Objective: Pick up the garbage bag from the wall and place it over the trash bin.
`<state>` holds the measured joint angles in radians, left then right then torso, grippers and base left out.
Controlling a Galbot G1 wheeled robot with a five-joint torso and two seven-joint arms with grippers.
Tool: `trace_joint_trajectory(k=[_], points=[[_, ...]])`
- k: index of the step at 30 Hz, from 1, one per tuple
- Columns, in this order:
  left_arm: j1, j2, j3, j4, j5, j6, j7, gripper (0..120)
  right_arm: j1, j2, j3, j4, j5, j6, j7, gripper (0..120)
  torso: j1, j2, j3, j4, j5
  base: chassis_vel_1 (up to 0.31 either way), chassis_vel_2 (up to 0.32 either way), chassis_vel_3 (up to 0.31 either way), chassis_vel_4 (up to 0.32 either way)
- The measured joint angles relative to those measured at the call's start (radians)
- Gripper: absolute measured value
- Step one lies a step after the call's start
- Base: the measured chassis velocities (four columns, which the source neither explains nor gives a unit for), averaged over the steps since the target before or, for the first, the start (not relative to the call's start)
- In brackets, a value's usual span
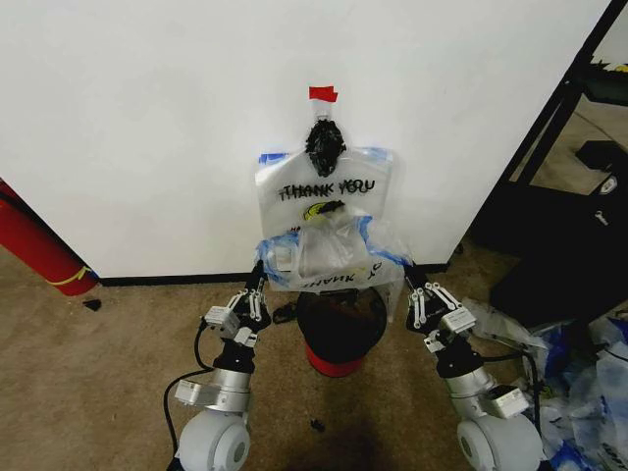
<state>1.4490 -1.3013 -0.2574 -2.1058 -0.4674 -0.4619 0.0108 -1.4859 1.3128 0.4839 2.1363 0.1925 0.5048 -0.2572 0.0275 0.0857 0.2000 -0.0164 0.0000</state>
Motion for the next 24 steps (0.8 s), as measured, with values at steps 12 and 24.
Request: trace_joint_trajectory(k=[12, 24], points=[[0.08, 0.013, 0.018, -0.189, 0.003, 0.031, 0.001, 0, -0.025, 0.023, 0.007, 0.086, 0.046, 0.021, -0.014, 0, 0.0, 0.0, 0.0, -0.0001, 0.0001, 0.0, 0.0, 0.0, 0.0], [0.104, 0.017, 0.024, -0.233, 0.021, 0.046, 0.0, 0, -0.03, 0.019, 0.025, 0.119, 0.07, 0.027, -0.02, 0, 0.0, 0.0, 0.0, -0.0001, 0.0001, 0.0, 0.0, 0.0, 0.0]])
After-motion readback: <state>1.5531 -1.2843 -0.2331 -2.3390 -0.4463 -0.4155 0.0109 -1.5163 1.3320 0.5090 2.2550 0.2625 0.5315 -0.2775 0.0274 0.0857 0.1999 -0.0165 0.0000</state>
